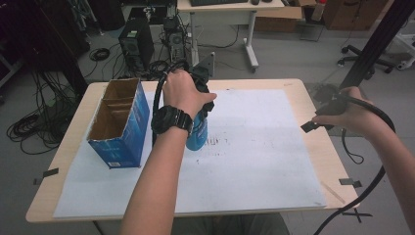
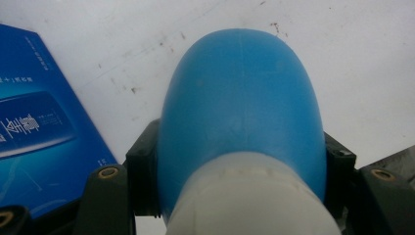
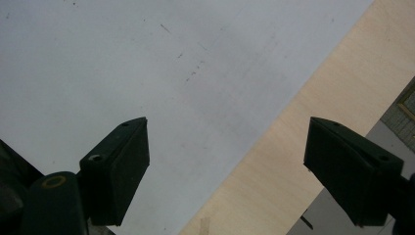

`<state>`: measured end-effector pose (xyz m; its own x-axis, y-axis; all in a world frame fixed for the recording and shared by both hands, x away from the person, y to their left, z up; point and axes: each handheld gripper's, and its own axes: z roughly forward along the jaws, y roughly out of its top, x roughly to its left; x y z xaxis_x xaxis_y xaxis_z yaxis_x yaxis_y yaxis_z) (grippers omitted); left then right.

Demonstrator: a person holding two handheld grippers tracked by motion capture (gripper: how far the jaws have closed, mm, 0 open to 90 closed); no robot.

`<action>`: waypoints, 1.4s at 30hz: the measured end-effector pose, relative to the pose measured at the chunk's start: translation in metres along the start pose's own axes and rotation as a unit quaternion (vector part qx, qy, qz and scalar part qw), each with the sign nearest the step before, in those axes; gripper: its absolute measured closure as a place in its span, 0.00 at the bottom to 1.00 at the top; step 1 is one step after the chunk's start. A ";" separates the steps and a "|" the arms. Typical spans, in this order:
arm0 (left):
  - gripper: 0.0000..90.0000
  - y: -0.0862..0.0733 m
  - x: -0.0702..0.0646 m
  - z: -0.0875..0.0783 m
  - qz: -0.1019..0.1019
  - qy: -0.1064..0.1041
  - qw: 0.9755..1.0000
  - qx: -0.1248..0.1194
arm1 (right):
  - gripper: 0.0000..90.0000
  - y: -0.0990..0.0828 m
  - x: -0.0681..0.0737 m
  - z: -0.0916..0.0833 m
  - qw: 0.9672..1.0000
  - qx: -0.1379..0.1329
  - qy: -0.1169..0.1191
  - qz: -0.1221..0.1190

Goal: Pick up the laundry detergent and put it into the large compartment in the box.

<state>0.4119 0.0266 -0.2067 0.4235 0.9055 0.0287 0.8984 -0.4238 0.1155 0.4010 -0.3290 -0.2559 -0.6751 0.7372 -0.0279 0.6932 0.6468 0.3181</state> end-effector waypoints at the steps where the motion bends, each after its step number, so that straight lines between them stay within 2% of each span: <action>1: 0.42 0.000 0.001 -0.002 0.001 -0.002 1.000 0.001 | 0.19 0.000 0.000 0.000 1.000 0.000 0.000 0.000; 16: 0.42 0.000 0.006 -0.029 0.001 0.005 1.000 -0.004 | 0.19 0.004 0.002 -0.015 1.000 -0.005 -0.006 -0.008; 30: 0.42 0.004 0.007 -0.058 0.008 0.014 1.000 -0.007 | 0.19 0.002 0.001 -0.018 1.000 -0.007 -0.005 -0.006; 42: 0.42 0.007 0.012 -0.083 0.003 0.013 1.000 -0.018 | 0.19 0.001 -0.003 -0.019 1.000 -0.007 -0.004 -0.003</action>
<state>0.4135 0.0366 -0.1228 0.4260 0.9031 0.0544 0.8905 -0.4292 0.1509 0.3990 -0.3339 -0.2377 -0.6767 0.7353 -0.0369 0.6859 0.6478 0.3317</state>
